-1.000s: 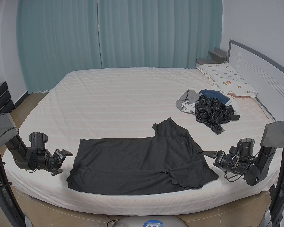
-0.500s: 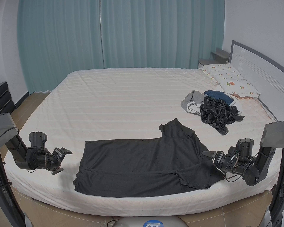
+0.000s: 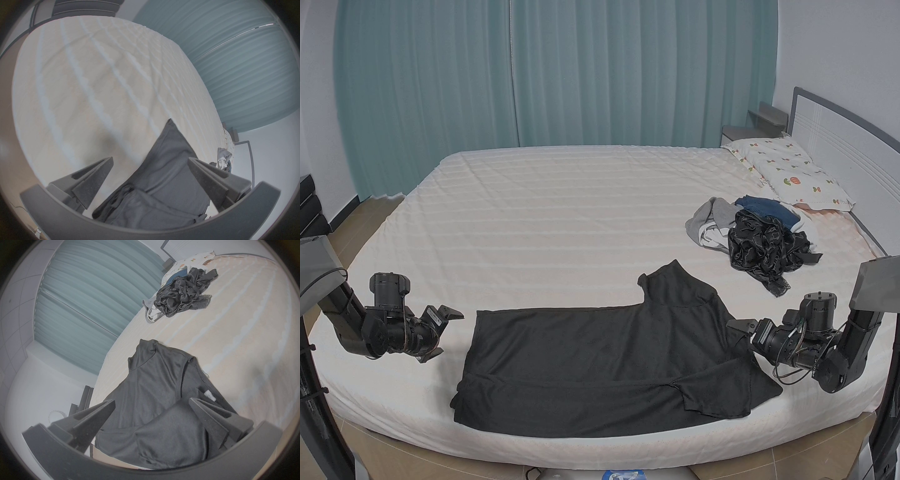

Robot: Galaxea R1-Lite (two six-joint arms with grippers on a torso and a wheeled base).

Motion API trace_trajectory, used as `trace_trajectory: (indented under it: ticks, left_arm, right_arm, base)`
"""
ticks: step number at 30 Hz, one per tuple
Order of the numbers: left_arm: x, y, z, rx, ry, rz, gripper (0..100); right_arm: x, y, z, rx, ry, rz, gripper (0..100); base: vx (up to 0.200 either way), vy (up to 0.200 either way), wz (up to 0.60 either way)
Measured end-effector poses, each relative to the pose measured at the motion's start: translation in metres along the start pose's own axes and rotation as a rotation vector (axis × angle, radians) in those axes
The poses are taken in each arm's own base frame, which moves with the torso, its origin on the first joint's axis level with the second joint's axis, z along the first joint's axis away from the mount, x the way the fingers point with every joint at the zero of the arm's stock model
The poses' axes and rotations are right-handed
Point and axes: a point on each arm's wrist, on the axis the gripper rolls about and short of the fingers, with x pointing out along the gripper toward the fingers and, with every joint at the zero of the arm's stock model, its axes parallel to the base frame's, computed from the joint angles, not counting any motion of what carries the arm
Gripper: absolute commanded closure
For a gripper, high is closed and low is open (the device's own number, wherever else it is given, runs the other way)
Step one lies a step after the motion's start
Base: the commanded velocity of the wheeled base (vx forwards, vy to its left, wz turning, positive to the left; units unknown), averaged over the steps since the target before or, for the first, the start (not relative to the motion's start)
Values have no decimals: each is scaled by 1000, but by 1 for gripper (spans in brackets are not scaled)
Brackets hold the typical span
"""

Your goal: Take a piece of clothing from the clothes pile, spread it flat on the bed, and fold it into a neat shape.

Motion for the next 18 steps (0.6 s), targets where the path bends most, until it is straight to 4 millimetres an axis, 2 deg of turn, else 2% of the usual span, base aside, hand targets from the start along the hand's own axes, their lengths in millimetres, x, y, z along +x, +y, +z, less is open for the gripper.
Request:
trace_trajectory:
  ticks: [8, 13, 18]
  left_arm:
    - [15, -20, 6, 39, -16, -54, 0]
    - [37, -36, 13, 96, -26, -100, 0]
    - [59, -36, 14, 247, -18, -106, 0]
  right_arm:
    - [0, 0, -1, -10, 3, -1, 0]
    - [0, -1, -1, -12, 5, -3, 0]
    - [2, -2, -2, -19, 10, -7, 0]
  base:
    - [0, 0, 0]
    - [0, 0, 0]
    - [0, 0, 0]
